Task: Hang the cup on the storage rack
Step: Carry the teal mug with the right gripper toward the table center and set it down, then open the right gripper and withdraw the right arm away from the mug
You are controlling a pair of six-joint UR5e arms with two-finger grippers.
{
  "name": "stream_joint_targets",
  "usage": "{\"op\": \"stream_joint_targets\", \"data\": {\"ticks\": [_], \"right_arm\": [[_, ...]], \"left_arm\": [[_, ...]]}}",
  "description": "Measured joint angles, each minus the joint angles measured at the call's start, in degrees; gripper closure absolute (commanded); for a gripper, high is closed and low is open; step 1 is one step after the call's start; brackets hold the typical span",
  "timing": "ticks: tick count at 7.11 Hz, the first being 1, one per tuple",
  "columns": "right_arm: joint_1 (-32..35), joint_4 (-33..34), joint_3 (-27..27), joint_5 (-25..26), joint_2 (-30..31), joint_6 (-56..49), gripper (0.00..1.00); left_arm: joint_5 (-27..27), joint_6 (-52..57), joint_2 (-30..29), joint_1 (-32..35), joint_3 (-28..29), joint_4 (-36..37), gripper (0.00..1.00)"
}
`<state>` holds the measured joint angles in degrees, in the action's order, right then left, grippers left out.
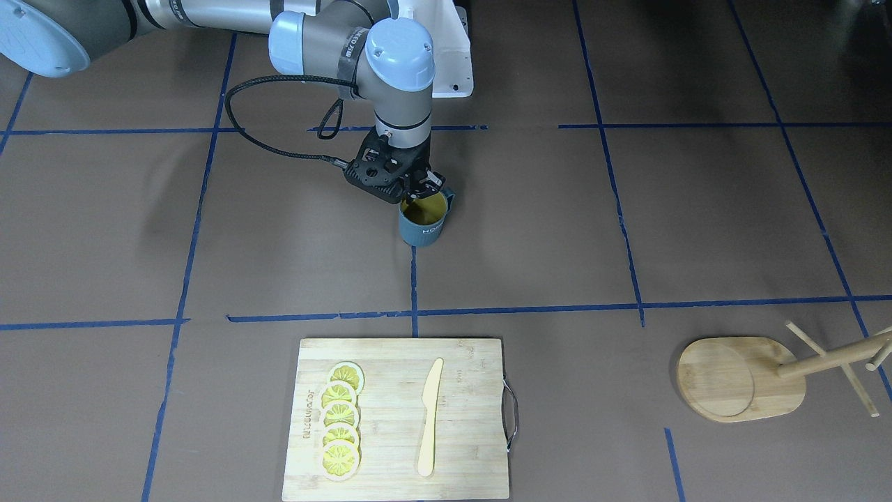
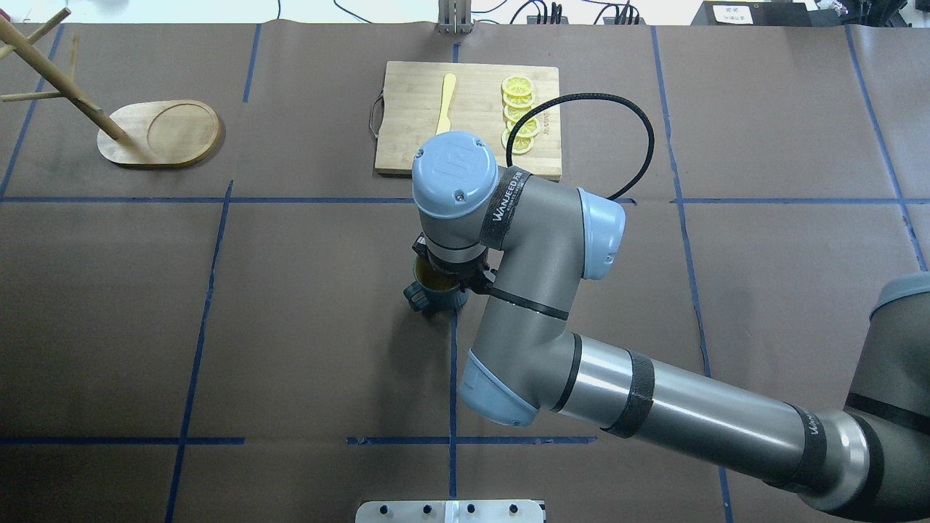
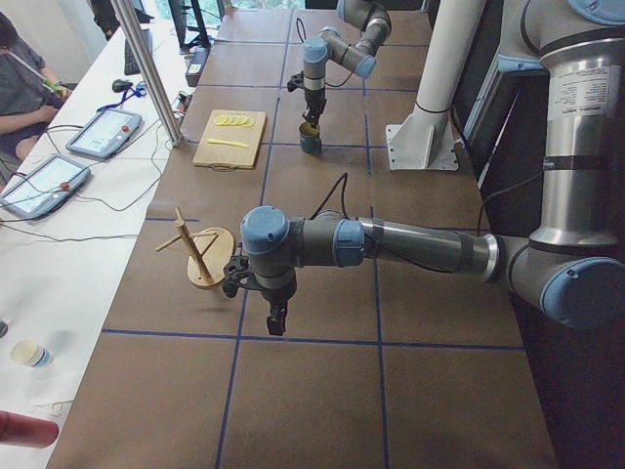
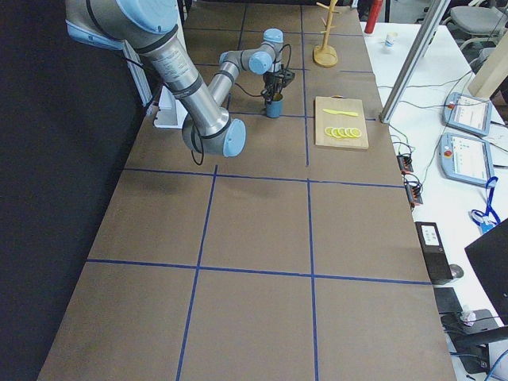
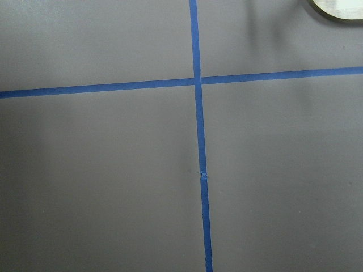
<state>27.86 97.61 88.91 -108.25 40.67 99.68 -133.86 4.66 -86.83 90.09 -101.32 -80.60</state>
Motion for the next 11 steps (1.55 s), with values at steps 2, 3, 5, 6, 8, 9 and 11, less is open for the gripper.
{"op": "stream_joint_targets", "data": {"ticks": [2, 3, 5, 6, 8, 9, 11], "right_arm": [[1.5, -1.5, 1.2, -0.9, 0.6, -2.9, 0.0], [3.8, -1.2, 3.5, -2.7, 1.5, -5.5, 0.0], [11.1, 2.1, 9.3, -8.6, 5.3, -17.6, 0.0], [16.0, 3.7, 10.9, -11.5, 8.0, -26.3, 0.0], [28.1, 4.6, 10.7, -16.8, 15.6, -49.3, 0.0], [34.6, 4.7, 8.6, -19.3, 19.0, -61.9, 0.0], [45.7, 4.7, 3.4, -22.4, 24.5, -84.9, 0.0]], "left_arm": [[0.0, 0.0, 0.0, -0.1, 0.0, 0.0, 0.0], [0.0, 0.0, 0.0, -0.1, 0.0, 0.0, 0.0], [0.2, -0.1, 0.0, 0.0, -0.1, -0.1, 0.0], [0.3, -0.1, 0.0, -0.1, -0.1, -0.2, 0.0], [0.5, -0.4, -0.1, -0.3, -0.1, -0.3, 0.0], [0.4, -0.6, -0.2, -0.4, -0.1, -0.5, 0.0], [0.1, -0.5, -0.9, -0.5, -0.1, -1.3, 0.0]]}}
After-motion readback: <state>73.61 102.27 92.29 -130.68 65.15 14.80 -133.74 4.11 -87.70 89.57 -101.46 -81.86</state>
